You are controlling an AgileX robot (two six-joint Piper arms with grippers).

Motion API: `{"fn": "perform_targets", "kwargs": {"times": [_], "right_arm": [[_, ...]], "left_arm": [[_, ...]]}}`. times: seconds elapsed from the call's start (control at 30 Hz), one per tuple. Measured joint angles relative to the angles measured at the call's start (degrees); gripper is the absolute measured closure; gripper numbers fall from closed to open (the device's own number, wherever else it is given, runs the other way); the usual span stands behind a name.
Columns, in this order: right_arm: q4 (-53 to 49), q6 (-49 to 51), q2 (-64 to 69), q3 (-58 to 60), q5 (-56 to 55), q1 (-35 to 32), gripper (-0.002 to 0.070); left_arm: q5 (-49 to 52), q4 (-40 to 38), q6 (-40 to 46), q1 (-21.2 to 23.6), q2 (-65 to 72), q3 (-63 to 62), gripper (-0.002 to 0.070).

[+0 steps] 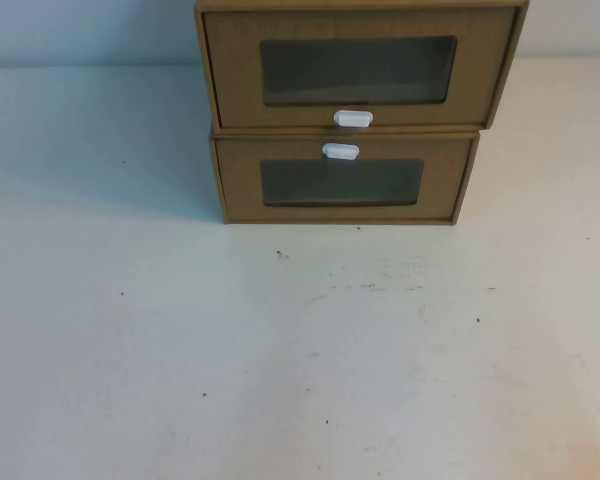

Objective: Open the shoe box
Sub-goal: 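Pull the top drawer of the cardboard box fully open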

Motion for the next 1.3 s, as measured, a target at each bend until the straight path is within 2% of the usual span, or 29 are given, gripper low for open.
{"fn": "perform_targets", "kwargs": {"times": [0.17,0.3,0.57,0.87,1.03,1.17,1.3], "right_arm": [[0.03,0.00,0.00,0.00,0.00,0.00,0.0690],[0.03,0.00,0.00,0.00,0.00,0.00,0.0689],[0.03,0.00,0.00,0.00,0.00,0.00,0.0690],[0.03,0.00,-0.12,0.00,0.00,0.00,0.0689],[0.12,0.00,-0.12,0.00,0.00,0.00,0.0690],[0.12,0.00,-0.12,0.00,0.00,0.00,0.0690],[0.12,0.00,-0.12,0.00,0.00,0.00,0.0690]], "left_arm": [[7.60,-0.91,-1.94,0.00,3.25,-7.04,0.0679],[18.60,-1.12,4.56,-0.35,13.66,-20.22,0.0679],[33.50,-13.37,32.29,-4.95,38.05,-47.79,0.0679],[48.43,-28.82,54.41,-5.26,68.88,-80.28,0.0679],[56.40,-32.80,56.82,-5.26,86.65,-103.92,0.0679],[63.66,-36.29,56.11,-5.65,102.23,-125.32,0.0679],[66.38,-37.64,54.40,-6.99,115.73,-143.20,0.0679]]}}
